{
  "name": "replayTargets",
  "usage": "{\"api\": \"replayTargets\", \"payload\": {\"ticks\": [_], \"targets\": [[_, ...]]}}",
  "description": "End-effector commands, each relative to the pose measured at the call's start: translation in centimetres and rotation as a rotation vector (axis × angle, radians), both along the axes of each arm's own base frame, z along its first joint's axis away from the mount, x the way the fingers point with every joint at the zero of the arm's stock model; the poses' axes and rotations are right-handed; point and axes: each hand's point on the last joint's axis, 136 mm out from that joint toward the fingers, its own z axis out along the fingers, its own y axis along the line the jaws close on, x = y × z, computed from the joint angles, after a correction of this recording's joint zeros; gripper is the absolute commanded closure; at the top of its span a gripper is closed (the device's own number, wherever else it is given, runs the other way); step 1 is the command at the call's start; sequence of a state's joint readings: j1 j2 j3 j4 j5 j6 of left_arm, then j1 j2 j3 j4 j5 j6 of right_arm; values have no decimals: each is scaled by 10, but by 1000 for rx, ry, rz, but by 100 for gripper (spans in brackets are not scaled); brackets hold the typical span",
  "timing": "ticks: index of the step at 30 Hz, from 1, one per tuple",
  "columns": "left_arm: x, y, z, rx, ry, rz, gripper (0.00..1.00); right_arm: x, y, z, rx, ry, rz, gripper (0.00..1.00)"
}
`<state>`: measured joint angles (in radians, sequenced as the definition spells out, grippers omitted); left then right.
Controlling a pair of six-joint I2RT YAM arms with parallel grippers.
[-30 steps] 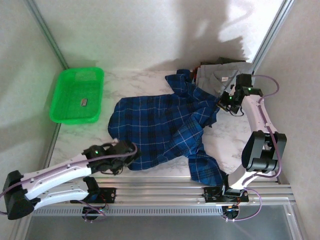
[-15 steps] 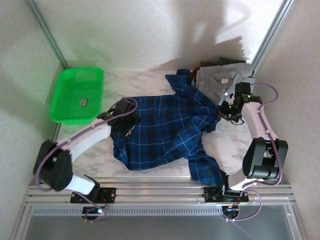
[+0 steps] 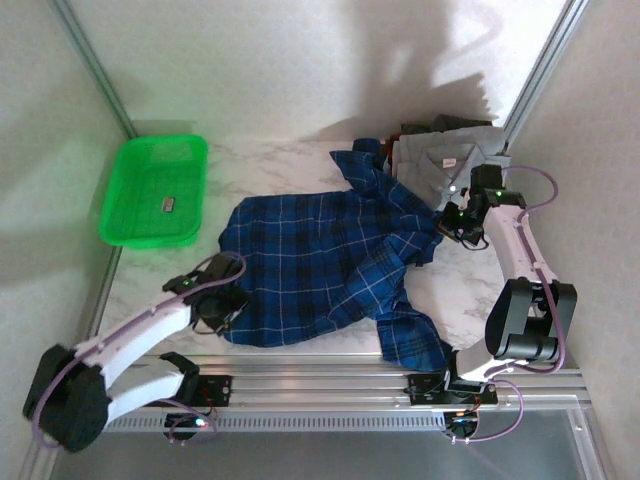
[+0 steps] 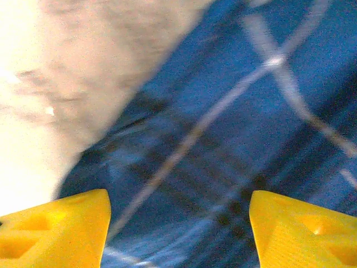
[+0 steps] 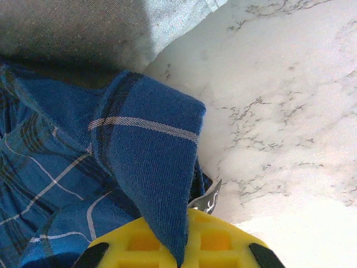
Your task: Fold and stack the long sleeve shirts
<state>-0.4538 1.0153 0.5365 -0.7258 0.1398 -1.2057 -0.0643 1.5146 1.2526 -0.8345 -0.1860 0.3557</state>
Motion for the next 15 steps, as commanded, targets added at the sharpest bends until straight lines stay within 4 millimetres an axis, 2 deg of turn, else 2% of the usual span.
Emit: {"api": "replayTargets", "payload": {"ticks": [1,3,5,8,10,13,15], "targets": [[-28,29,-4,92,75,98,32,5,-3,4,4,3,-25,99],[-21,36,12,125,33,128,28,7,-2,6,10,-3,-24,99],[-3,36,31,135,-29,143,25,7,-2,7,13,-5,-20,99],[47,11,66,71,-155,115,21,6,-1,6,14,0,-7,98],[86,-21,83,-13,-234,55,18,4,0,5,13,4,1,97],[129,-61,80,-105,-261,-16,15,-1,0,1,8,18,13,97],[149,-73,61,-137,-260,-21,15,-4,0,1,6,15,22,97]]}}
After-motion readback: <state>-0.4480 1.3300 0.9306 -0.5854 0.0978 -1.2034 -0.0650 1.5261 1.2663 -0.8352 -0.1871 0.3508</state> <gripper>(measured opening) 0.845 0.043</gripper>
